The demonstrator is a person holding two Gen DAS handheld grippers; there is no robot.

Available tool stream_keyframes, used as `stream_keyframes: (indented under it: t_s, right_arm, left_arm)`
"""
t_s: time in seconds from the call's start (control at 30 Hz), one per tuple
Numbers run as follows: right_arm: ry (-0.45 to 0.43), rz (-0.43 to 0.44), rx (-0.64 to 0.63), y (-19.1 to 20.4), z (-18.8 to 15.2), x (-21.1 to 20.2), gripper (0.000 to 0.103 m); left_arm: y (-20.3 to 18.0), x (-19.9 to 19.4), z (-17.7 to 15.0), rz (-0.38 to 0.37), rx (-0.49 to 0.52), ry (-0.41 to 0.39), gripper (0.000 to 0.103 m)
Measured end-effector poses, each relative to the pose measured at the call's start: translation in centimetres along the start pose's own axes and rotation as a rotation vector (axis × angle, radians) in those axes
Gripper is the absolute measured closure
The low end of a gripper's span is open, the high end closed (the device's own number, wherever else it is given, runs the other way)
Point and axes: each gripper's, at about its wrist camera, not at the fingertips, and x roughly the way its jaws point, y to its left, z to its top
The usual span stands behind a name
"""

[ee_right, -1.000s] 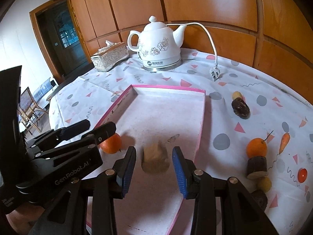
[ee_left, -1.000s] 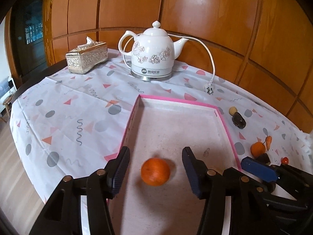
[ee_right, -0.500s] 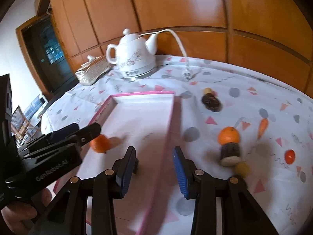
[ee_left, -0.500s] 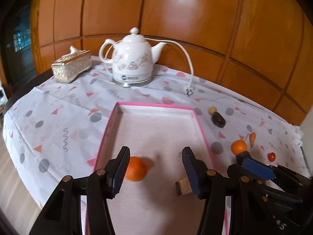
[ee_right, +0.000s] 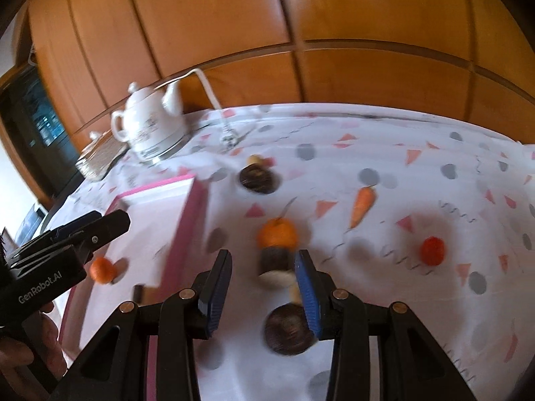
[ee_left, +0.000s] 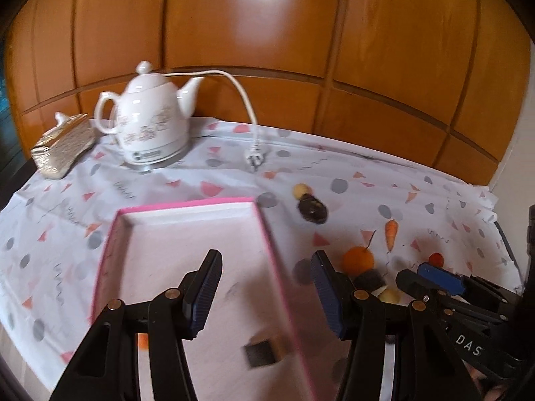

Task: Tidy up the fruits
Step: 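Grasp the dark round root with the left tool while the right tool approaches the small yellow ball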

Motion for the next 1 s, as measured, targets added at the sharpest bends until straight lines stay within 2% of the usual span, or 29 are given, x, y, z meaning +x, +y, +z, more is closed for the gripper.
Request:
stream_keyframes:
  t_s: [0.23,0.53,0.77,1.0]
  right_arm:
    - [-0.029,-0.059,0.052,-3.3,2.5,0.3,0.063]
    - [-0.006,-0.099,0.13,-7.9,4.2,2.0,0.063]
    - [0.002,-0.054,0.094,-7.6,6.4,3.8,0.063]
    - [0.018,-0.023,0.072,-6.9,8.0,6.0,0.063]
  left_arm:
    - [-2.9,4.3,2.5,-0.055,0.051,0.044,0.05]
    - [-4.2,10.5,4.8,-0.096,0.02,0.116,0.05]
    - [-3.7,14.1,6.1,-0.086,-0.009,0.148,0.05]
    - [-4.6,16.4,6.3,-0.091,0.036,0.184,0.049]
